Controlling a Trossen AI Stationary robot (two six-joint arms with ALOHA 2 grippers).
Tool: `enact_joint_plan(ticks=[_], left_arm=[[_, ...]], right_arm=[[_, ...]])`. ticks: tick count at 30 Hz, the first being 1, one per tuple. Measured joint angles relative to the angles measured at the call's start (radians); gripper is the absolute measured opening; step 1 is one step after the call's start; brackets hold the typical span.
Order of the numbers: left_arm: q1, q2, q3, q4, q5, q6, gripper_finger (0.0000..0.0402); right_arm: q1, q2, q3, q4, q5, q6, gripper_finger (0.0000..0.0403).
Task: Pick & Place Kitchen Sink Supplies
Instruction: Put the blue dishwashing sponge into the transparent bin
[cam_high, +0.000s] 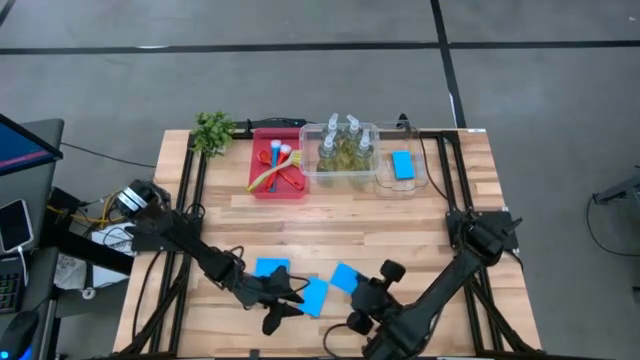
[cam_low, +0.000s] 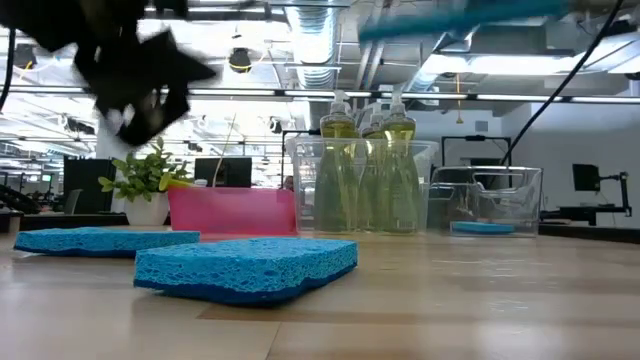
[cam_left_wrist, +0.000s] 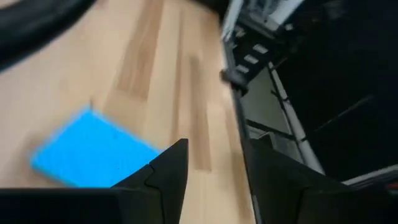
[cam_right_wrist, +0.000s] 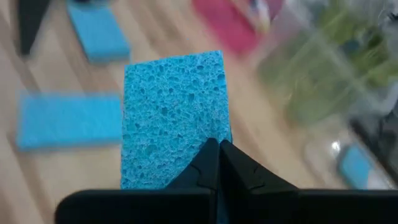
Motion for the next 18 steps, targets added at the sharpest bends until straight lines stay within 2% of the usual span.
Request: enact_joint_plan(ticks=[4, 10, 13, 18], left_arm=[[0.041, -0.163, 0.0, -0.126, -0.054, 0.17, 0.0163], [0.125, -0.454, -0.023, -0.341, -0.175, 0.26, 0.0163], [0.166, -0.58, -0.053, -0.41, -0.176, 0.3, 0.0163], [0.199, -0.799, -0.108, -0.543, -0.169, 0.357, 0.0163]], right_arm=[[-0.018, -0.052, 0.082, 0.018, 0.105, -0.168, 0.0], [-0.093, -0.181, 0.112, -0.005, 0.154, -0.302, 0.0], [-0.141, -0.255, 0.112, -0.005, 0.185, -0.376, 0.0], [-0.253, -0.364, 0.112, -0.006, 0.165, -0.526, 0.0]])
